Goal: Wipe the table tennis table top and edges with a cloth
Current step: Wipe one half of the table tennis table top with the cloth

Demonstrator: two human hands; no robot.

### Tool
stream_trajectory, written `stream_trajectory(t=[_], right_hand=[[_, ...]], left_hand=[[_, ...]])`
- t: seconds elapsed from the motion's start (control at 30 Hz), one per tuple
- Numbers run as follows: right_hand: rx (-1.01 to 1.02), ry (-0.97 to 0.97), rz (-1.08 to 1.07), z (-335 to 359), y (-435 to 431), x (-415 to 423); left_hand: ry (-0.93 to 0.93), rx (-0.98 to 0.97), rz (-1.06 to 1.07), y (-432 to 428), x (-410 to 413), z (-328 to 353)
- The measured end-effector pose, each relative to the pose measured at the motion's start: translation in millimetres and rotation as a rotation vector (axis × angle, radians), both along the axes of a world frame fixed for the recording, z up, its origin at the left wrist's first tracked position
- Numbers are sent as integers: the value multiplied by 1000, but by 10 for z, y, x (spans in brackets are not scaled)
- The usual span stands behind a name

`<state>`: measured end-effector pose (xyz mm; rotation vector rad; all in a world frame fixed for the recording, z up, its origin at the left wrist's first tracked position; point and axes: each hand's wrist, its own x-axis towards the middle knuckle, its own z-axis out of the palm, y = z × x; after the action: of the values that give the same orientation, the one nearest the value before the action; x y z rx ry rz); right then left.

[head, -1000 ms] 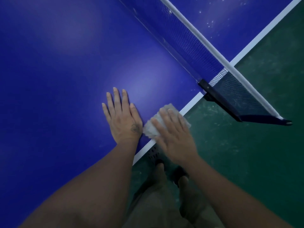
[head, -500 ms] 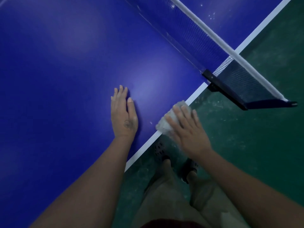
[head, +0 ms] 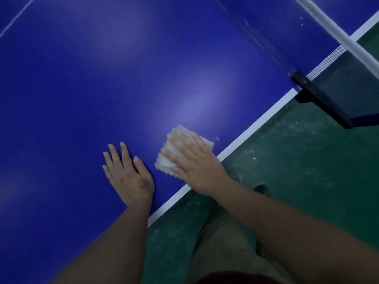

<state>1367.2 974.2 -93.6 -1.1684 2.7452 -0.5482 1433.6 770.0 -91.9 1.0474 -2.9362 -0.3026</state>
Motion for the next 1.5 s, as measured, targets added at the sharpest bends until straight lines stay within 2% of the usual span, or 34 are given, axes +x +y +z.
stream_trajectory(t=[0.1, 0.2, 0.27, 0.3, 0.43, 0.5, 0.57, 0.63, 0.73, 0.8, 0.83, 0.87, 0.93, 1.0, 1.03, 1.1, 1.17, 1.2, 1.23, 1.37, 1.5], right_hand=[[68, 40, 7, -44, 677, 118], [190, 1, -268, -4, 1167, -170], [218, -19, -479, 35, 981, -345], [224, -18, -506, 38, 768, -369], [111, 12, -256, -26, -43, -24], [81, -8, -165, 5, -19, 162], [60, 22, -166, -5, 247, 163], [92, 66, -311, -62, 673, 53], [157, 34, -715, -78, 1201, -279], [173, -22, -917, -35, 1171, -481], [158, -38, -940, -15, 1061, -543], [133, -41, -906, -10, 941, -562], [80, 1, -685, -65, 793, -468], [22, 67, -463, -118, 917, -348], [8, 102, -440, -141, 1056, -342], [35, 100, -610, -157, 1296, -414], [61, -3, -887, -138, 1376, -554], [76, -39, -946, -114, 1342, -622], [92, -45, -925, -94, 1281, -665], [80, 44, -599, -133, 1317, -652], [-19, -65, -824, -176, 1581, -607]], left_hand=[[2, 8, 0, 1, 11, 5], [-2, -8, -1, 5, -3, 17], [-9, -9, 2, 15, -11, 22], [-13, -7, 3, 22, -12, 22], [-11, -6, -3, 21, -17, 22], [-11, -16, -5, 20, -14, 24], [-15, -23, 0, 2, -17, 28], [-15, -30, -12, 38, -17, 21], [-5, -62, -14, 83, -18, 34], [2, -32, 0, 196, -117, 82], [9, -2, -21, 299, -212, 106], [30, 32, -82, 428, -328, 128], [126, 101, -274, 736, -597, 153], [217, 164, -412, 1047, -887, 148], [233, 188, -452, 1196, -1025, 136], [195, 189, -496, 1473, -1244, 98], [104, 108, -499, 1667, -1355, 31], [67, 58, -492, 1719, -1372, -5], [44, 21, -486, 1744, -1370, -36], [37, -19, -489, 1716, -1347, -77], [31, -20, -470, 1753, -1347, -76]])
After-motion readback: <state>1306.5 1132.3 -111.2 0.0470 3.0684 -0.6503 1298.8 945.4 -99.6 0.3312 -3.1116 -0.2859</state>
